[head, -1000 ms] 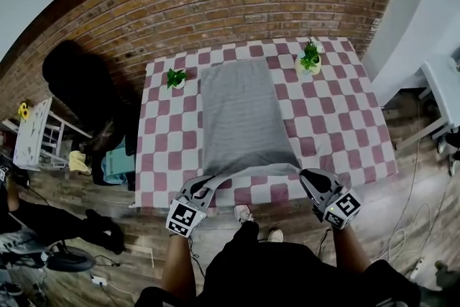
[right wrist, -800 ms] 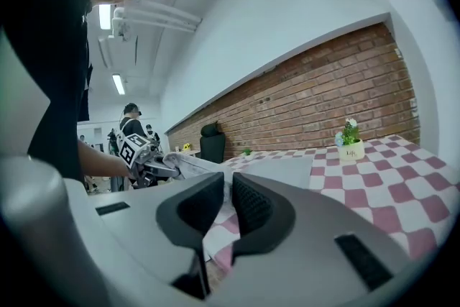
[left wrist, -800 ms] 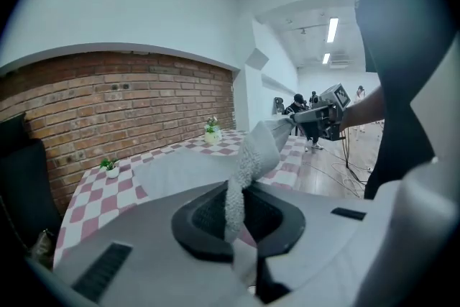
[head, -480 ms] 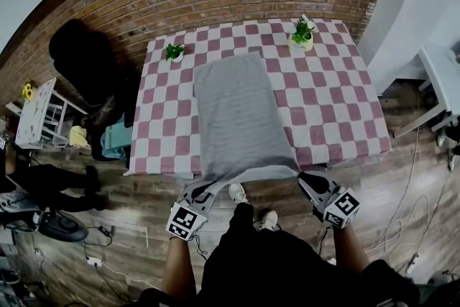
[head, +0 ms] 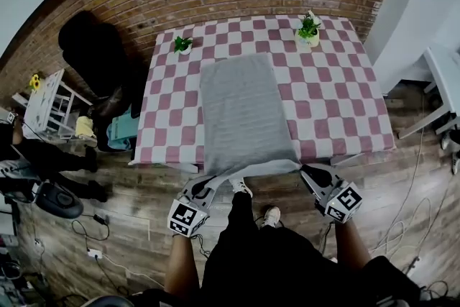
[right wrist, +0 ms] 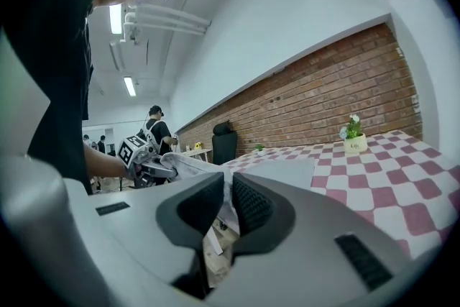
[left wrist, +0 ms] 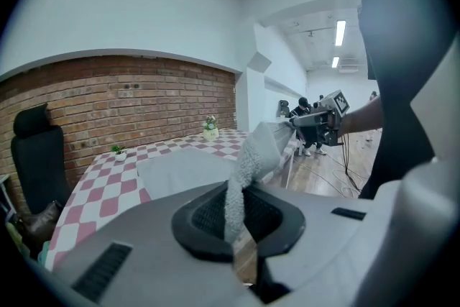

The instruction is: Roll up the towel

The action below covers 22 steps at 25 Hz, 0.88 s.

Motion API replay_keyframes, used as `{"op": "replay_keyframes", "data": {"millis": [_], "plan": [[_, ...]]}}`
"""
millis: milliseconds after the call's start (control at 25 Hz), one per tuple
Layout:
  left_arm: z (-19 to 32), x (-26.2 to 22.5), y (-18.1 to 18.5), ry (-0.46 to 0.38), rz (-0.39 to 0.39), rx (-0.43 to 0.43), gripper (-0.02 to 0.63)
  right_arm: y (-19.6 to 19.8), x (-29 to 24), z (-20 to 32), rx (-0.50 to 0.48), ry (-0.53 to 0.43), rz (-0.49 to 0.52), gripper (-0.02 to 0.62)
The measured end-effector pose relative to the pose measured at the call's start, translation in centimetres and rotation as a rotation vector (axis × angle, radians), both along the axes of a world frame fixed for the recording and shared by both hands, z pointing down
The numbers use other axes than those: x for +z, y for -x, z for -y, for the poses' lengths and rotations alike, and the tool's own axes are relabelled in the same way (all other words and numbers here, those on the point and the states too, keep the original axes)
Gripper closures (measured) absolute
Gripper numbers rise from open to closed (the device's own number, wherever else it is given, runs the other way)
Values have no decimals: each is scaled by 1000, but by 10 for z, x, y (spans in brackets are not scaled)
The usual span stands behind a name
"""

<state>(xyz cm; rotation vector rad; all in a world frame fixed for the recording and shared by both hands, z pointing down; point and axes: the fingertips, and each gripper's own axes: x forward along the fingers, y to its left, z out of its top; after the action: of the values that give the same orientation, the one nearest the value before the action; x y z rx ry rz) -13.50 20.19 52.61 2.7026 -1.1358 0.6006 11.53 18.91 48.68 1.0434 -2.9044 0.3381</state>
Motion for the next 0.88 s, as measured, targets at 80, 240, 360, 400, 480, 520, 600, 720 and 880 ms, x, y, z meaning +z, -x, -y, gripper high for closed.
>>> {"op": "replay_keyframes", "data": {"millis": [80,240,360,400,480,520,600,720,880], "plan": [[13,-2,4,-4,-41,-27,594,0,-1,14,17,-11,-7,557],[49,-6,13,-24,-71,-56,592,8,-11,57,51,-57,1,557],[79,-6,18,-33,-90,-81,594,16,-16,92,56,-83,1,557],[88,-5,19,-32,-98,-86,595,17,-16,102,58,-85,2,557],[108,-4,20,-28,-110,-92,595,18,-16,125,63,-84,2,557],[119,-3,21,-24,-111,-94,594,18,-15,136,65,-82,2,557],[140,0,23,-12,-110,-97,594,20,-12,157,69,-76,-1,557],[172,7,28,11,-114,-111,594,25,-6,188,69,-58,-8,557],[214,16,35,33,-114,-121,594,33,3,230,75,-34,-24,557]]}}
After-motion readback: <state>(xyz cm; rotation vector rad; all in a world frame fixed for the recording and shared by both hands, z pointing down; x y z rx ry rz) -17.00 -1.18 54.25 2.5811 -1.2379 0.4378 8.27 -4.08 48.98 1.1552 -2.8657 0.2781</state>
